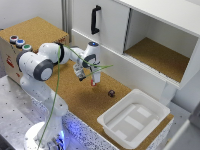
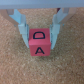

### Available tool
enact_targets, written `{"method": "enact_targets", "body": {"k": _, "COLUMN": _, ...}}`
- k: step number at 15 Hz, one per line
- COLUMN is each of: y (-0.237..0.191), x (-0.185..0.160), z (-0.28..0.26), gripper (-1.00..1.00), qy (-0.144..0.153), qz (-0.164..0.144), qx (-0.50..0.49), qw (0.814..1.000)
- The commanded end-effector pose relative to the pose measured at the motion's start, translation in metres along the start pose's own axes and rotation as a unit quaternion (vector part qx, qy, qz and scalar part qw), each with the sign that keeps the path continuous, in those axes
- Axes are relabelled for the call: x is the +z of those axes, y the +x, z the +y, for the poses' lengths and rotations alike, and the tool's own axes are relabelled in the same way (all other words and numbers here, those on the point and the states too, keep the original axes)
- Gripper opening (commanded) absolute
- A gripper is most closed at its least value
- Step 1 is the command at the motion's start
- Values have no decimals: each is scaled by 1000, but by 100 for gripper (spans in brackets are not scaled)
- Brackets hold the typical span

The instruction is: Grasp the pink block, then rotate it right

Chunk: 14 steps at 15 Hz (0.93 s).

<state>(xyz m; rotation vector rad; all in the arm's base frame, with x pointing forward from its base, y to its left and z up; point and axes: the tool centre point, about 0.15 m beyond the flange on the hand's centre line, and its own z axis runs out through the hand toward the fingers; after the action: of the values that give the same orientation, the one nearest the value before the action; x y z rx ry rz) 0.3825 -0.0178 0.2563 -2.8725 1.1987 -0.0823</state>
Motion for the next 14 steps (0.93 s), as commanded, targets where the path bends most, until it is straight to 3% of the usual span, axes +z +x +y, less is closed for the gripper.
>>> {"method": "enact_targets", "body": {"k": 1, "y": 12, "x": 31, "z": 2, "gripper": -100, "qy": 13, "qz": 16, "qx": 140, "qw": 990}}
{"method": "enact_targets", "body": {"k": 3, "y": 19, "x": 42, "z": -2, "gripper": -100, "qy": -11, "qz": 22, "qx": 195, "qw": 980}}
{"method": "enact_targets", "body": {"k": 5, "y": 24, "x": 54, "z": -11, "gripper": -100, "qy": 12, "qz": 6, "qx": 238, "qw": 971}}
{"method": "enact_targets", "body": {"k": 6, "y": 25, "x": 58, "z": -18, "gripper": -100, "qy": 45, "qz": -11, "qx": 255, "qw": 966}}
{"method": "enact_targets", "body": {"k": 7, "y": 29, "x": 53, "z": -28, "gripper": -100, "qy": 39, "qz": -1, "qx": 259, "qw": 965}}
{"method": "enact_targets", "body": {"k": 10, "y": 32, "x": 67, "z": -34, "gripper": -100, "qy": 28, "qz": -34, "qx": 307, "qw": 951}}
{"method": "enact_targets", "body": {"k": 12, "y": 37, "x": 61, "z": -35, "gripper": -100, "qy": 21, "qz": -30, "qx": 303, "qw": 952}}
{"method": "enact_targets", "body": {"k": 13, "y": 38, "x": 54, "z": -36, "gripper": 100, "qy": 13, "qz": -21, "qx": 296, "qw": 955}}
{"method": "enact_targets", "body": {"k": 14, "y": 38, "x": 54, "z": -36, "gripper": 100, "qy": 13, "qz": -21, "qx": 296, "qw": 955}}
